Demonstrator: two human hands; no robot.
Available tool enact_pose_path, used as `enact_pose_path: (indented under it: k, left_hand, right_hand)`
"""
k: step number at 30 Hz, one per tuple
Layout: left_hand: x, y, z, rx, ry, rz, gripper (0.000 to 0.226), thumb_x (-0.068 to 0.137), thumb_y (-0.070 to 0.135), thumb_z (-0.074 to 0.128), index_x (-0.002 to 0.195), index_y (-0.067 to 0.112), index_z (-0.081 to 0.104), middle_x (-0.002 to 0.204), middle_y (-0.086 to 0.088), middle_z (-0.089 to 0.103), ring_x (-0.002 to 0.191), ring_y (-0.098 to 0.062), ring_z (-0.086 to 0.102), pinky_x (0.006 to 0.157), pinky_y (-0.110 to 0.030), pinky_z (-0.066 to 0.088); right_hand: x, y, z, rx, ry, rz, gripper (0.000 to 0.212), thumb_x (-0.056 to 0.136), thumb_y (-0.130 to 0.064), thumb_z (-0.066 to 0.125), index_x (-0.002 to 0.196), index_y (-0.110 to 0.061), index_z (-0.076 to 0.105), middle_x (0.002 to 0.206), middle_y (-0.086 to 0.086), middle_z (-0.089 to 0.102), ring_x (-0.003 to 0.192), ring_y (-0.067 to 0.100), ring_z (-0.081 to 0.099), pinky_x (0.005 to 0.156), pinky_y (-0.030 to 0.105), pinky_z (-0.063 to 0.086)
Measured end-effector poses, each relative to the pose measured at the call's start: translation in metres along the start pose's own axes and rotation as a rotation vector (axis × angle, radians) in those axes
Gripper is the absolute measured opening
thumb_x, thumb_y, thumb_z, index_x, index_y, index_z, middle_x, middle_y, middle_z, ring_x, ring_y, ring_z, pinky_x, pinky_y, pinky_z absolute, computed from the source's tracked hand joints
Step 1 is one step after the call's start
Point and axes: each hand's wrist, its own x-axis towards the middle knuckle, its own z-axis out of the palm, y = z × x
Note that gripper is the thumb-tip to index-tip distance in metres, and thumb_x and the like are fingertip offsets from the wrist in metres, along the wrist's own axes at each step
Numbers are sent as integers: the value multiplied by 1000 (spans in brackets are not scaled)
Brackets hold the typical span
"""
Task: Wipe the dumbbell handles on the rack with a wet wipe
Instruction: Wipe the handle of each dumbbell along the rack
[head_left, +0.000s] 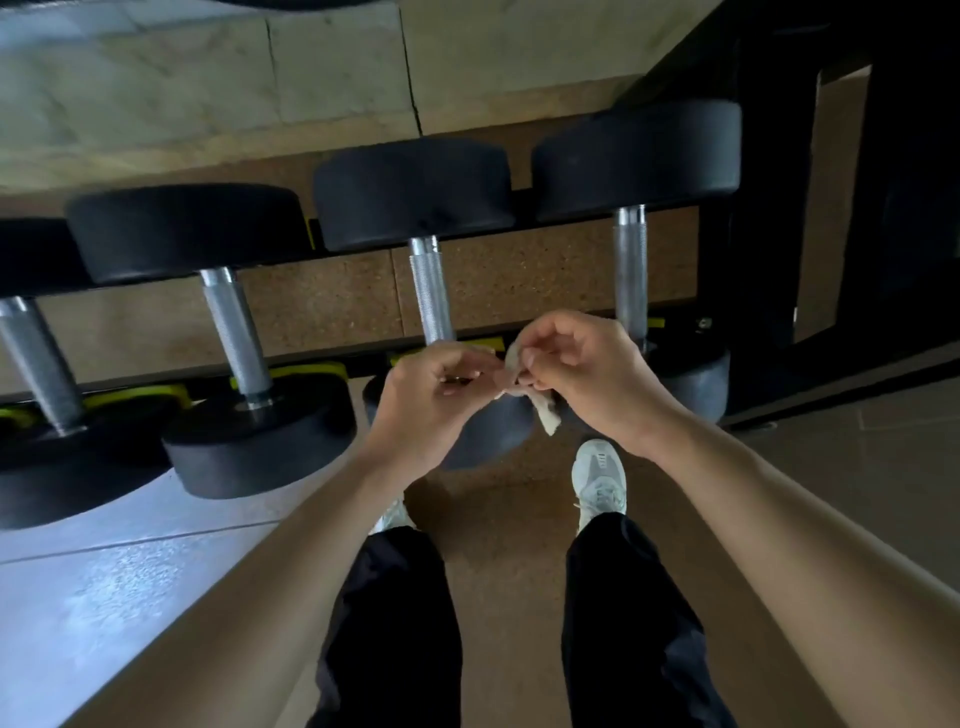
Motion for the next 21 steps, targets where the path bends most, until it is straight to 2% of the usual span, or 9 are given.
enact_pose_path:
  k: [3, 5, 7, 10, 12, 14, 16, 18, 21]
  left_hand:
    - [2, -6, -24, -77, -9, -40, 20, 86, 16, 80, 102, 6, 73, 93, -4, 79, 93, -17, 76, 84, -28, 58]
    - [5, -8, -36, -57, -23, -48, 19, 87, 14, 79, 104, 8, 73, 92, -5, 78, 92, -19, 75, 82, -29, 59]
    - [10, -11, -46, 1, -25, -71, 16, 88, 21, 79, 102, 13, 77, 90, -5, 78, 88, -22, 73, 76, -34, 57]
    - [21, -20, -56, 6, 121, -118, 9, 88, 27, 79, 87, 19, 75, 80, 0, 74, 75, -16, 70, 75, -35, 57]
    - [34, -30, -60, -23, 263, -129, 11, 91, 28, 76, 87, 19, 73, 80, 1, 75, 78, -14, 72, 83, -41, 61]
    - [50, -39, -61, -66, 358, -145, 12, 93, 28, 73, 90, 16, 70, 85, -3, 77, 83, -20, 75, 86, -49, 61]
    - [68, -44, -59, -112, 409, -155, 14, 92, 29, 73, 92, 15, 69, 86, -4, 77, 82, -23, 76, 82, -50, 62]
    - [83, -44, -54, -135, 439, -160, 17, 89, 30, 77, 93, 14, 72, 86, -1, 77, 82, -18, 75, 80, -44, 63]
    - [95, -45, -46, -32, 477, -151, 18, 85, 33, 81, 84, 17, 73, 82, 8, 73, 78, -3, 70, 72, -22, 53]
  right_hand:
    - [15, -11, 24, -8, -25, -23, 10, 93, -7, 68, 93, -15, 74, 86, 2, 76, 85, 18, 74, 83, 42, 62]
    - [24, -18, 36, 33, -44, -13, 5, 91, -9, 73, 95, -12, 74, 85, 5, 76, 84, 22, 75, 80, 41, 63]
    - [35, -21, 47, 66, -11, -2, 11, 88, -11, 78, 97, -12, 73, 87, 7, 76, 83, 22, 75, 77, 37, 63]
    - [53, -15, 60, 48, 118, -10, 9, 90, -17, 76, 97, -17, 72, 90, -1, 75, 85, 11, 73, 77, 27, 61]
    - [60, -3, 69, -36, 167, -1, 7, 93, -22, 72, 100, -20, 71, 93, -8, 73, 86, 2, 70, 81, 21, 59]
    - [60, 14, 80, -161, 169, 19, 14, 94, -24, 71, 107, -20, 70, 99, -12, 70, 89, 1, 68, 82, 21, 58]
    - [57, 27, 90, -304, 218, 36, 15, 92, -26, 70, 107, -26, 68, 99, -15, 68, 89, 4, 66, 78, 25, 57]
    - [57, 30, 94, -345, 304, 41, 12, 89, -27, 69, 100, -31, 67, 94, -14, 68, 83, 6, 65, 69, 24, 52]
    - [60, 29, 95, -341, 323, 55, 14, 85, -27, 70, 95, -35, 63, 91, -12, 67, 80, 6, 63, 62, 17, 41]
